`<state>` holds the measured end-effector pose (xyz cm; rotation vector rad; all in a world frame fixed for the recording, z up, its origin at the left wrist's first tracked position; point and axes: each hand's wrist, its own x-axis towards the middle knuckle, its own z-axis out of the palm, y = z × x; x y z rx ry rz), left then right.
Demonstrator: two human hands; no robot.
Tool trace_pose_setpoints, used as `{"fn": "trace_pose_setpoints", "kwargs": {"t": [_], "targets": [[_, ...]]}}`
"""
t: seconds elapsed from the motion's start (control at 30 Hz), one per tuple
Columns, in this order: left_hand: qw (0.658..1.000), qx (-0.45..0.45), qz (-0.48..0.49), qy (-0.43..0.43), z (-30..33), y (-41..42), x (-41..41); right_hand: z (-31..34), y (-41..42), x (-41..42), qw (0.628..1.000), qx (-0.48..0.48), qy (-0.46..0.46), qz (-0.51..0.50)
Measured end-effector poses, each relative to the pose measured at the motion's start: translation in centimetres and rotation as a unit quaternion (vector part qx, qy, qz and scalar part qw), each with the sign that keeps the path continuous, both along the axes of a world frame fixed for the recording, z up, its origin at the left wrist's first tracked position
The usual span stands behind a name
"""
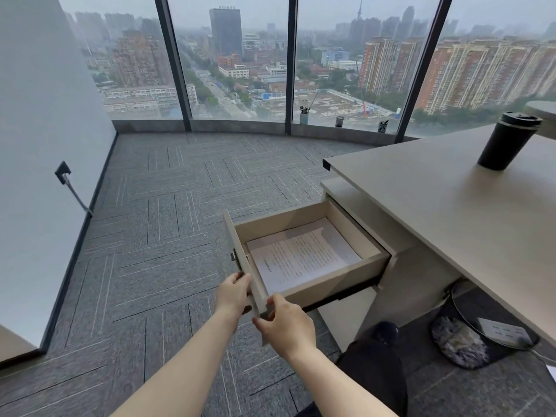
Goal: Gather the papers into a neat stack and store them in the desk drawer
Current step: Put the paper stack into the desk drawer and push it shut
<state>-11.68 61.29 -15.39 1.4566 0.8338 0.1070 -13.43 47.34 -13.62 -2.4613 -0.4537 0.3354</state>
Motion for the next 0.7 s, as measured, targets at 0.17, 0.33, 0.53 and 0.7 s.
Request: {"fn": "trace_pose_setpoints", "kwargs": {"t": [0.17, 0.33, 0.53, 0.7], "targets": [[0.998, -0.049, 0.008, -0.032, 0.1, -0.1, -0.3, -0.8, 0.1, -0.2, 1.000, 0.001, -0.009, -0.019], [0.997, -0.079, -0.007, -0.025, 0.2, -0.3, 0.0, -1.0, -0.3, 0.0, 0.999, 0.006, -0.016, -0.034], [0.995, -0.094, -0.018, -0.021, 0.3, -1.5, 1.2, -1.4, -1.4, 1.0, 0.998, 0.015, -0.012, -0.064], [0.994, -0.100, -0.025, -0.029, 0.5, -3.1, 2.6, -1.9, -2.6, 2.0, 0.994, 0.029, -0.010, -0.102]]}}
